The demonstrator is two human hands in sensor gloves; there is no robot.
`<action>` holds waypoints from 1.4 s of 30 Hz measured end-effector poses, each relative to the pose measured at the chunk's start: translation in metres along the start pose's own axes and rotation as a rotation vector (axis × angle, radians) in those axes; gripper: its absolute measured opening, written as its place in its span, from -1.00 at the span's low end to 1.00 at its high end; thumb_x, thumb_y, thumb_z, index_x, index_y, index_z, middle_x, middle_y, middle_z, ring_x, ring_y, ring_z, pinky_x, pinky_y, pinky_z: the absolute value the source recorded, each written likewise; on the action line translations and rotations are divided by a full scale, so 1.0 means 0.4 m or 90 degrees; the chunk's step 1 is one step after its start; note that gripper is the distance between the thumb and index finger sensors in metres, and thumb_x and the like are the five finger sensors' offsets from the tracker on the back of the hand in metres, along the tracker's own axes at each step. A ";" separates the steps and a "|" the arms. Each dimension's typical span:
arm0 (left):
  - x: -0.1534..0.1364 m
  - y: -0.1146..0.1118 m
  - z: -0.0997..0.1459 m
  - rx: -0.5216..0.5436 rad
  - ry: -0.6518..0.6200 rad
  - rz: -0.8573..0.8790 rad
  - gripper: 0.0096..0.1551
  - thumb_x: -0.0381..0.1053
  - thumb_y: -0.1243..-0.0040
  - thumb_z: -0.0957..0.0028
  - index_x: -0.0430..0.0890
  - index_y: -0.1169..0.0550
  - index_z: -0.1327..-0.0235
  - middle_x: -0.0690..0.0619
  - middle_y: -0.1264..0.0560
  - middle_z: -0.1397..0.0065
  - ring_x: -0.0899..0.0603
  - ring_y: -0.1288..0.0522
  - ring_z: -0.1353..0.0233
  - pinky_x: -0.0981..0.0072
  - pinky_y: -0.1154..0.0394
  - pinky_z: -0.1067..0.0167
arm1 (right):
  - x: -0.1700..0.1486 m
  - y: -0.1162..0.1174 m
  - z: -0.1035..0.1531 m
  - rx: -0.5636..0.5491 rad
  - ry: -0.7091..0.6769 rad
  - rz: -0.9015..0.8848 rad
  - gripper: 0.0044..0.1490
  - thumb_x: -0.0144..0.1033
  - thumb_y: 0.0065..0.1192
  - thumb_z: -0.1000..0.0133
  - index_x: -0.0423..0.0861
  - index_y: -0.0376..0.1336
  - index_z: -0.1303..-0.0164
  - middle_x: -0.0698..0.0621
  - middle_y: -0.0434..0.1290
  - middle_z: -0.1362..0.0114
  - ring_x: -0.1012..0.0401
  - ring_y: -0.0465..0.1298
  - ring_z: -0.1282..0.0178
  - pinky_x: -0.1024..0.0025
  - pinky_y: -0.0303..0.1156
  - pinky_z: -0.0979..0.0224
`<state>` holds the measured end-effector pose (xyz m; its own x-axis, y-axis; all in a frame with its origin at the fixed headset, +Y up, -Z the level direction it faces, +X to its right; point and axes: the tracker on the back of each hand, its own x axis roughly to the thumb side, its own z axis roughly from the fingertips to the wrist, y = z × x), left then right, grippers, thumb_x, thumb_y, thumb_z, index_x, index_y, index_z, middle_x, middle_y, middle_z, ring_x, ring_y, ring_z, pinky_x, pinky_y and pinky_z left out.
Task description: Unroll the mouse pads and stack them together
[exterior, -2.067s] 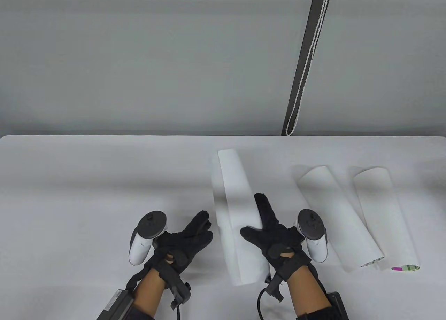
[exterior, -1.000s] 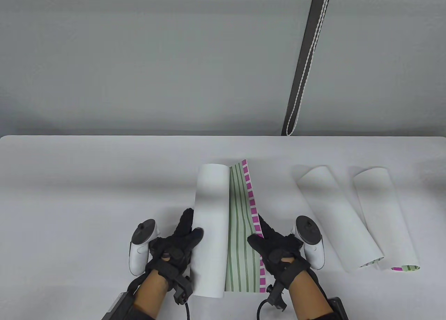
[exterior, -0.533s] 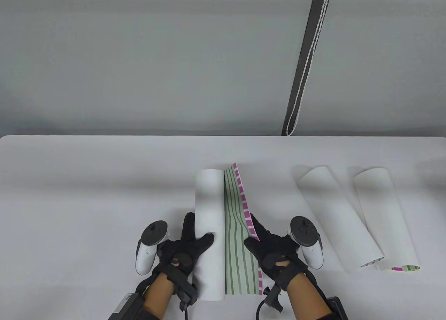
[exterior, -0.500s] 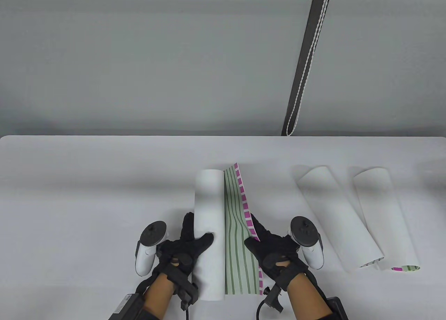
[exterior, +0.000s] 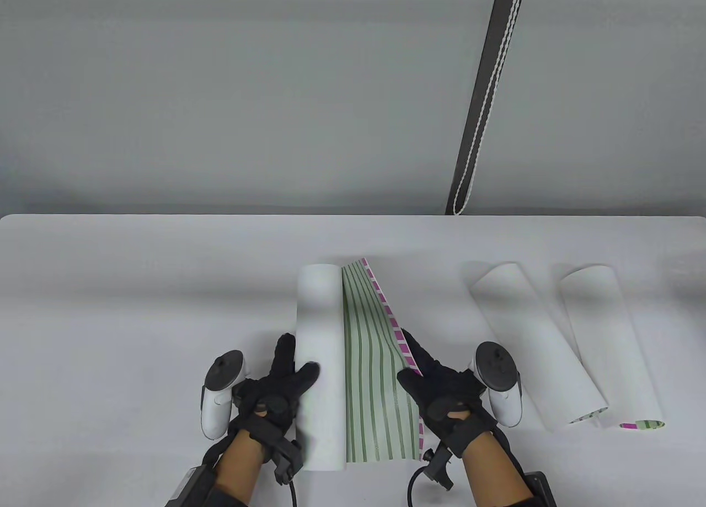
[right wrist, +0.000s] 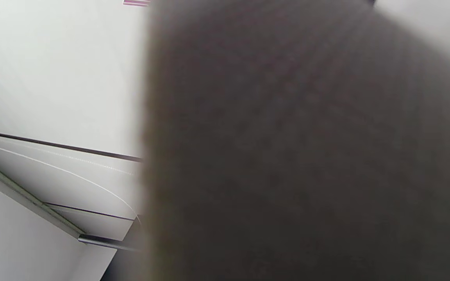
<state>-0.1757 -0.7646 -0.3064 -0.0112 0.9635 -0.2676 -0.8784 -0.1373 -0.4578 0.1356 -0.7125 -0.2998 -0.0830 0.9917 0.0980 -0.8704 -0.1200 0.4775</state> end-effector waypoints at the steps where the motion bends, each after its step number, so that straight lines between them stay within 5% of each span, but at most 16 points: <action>1: -0.001 -0.002 -0.001 -0.007 0.003 0.000 0.19 0.44 -0.03 -0.02 0.10 0.42 -0.42 -0.18 0.00 -0.62 -0.31 -0.37 -0.48 -0.10 -0.43 -0.34 | 0.001 0.002 -0.001 0.001 0.000 0.003 -0.20 -0.54 0.04 -0.21 -0.14 -0.13 -0.65 -0.47 0.25 -0.47 -0.22 0.59 -0.19 0.08 0.61 -0.13; 7: -0.013 -0.018 -0.012 -0.015 0.035 -0.031 0.39 0.56 -0.08 0.06 0.01 0.54 -0.33 -0.19 0.08 -0.61 -0.31 -0.30 -0.51 -0.14 -0.37 -0.37 | 0.010 0.020 -0.004 0.011 -0.002 0.032 -0.20 -0.54 0.04 -0.21 -0.14 -0.13 -0.65 -0.47 0.24 -0.47 -0.23 0.59 -0.19 0.08 0.61 -0.13; 19: 0.000 0.024 0.008 0.063 0.014 0.003 0.12 0.30 -0.10 -0.03 0.05 0.33 -0.45 -0.16 -0.16 -0.56 -0.26 -0.49 -0.39 -0.03 -0.51 -0.27 | -0.007 -0.033 0.008 -0.029 -0.001 -0.009 -0.22 -0.55 0.05 -0.20 -0.15 -0.10 -0.65 -0.45 0.25 -0.47 -0.20 0.62 -0.15 0.10 0.63 -0.10; 24: -0.011 0.014 0.001 0.000 0.013 0.012 0.13 0.40 0.02 -0.05 0.06 0.40 -0.43 -0.21 -0.02 -0.61 -0.33 -0.37 -0.48 -0.11 -0.42 -0.34 | -0.001 -0.023 0.007 -0.023 -0.005 -0.007 -0.21 -0.55 0.04 -0.20 -0.17 -0.12 -0.65 -0.45 0.24 -0.47 -0.20 0.62 -0.15 0.10 0.63 -0.11; 29: -0.019 -0.002 -0.007 -0.038 0.031 -0.004 0.40 0.58 -0.05 0.07 0.00 0.54 -0.33 -0.22 0.16 -0.62 -0.34 -0.26 -0.53 -0.15 -0.34 -0.39 | 0.009 -0.011 0.006 -0.011 -0.013 0.005 -0.21 -0.54 0.05 -0.21 -0.14 -0.11 -0.65 -0.45 0.24 -0.48 -0.20 0.61 -0.16 0.10 0.63 -0.11; 42: -0.006 0.050 0.010 0.060 0.016 -0.004 0.22 0.30 -0.22 0.03 -0.03 0.29 -0.47 -0.11 -0.17 -0.53 -0.21 -0.49 -0.38 0.01 -0.50 -0.28 | 0.002 -0.031 0.012 -0.023 -0.016 -0.015 -0.22 -0.55 0.04 -0.21 -0.13 -0.10 -0.65 -0.44 0.24 -0.48 -0.20 0.61 -0.16 0.09 0.62 -0.12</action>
<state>-0.1950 -0.7687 -0.3116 0.0048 0.9580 -0.2868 -0.9192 -0.1087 -0.3784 0.1486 -0.7103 -0.3014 -0.0503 0.9928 0.1085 -0.8890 -0.0940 0.4481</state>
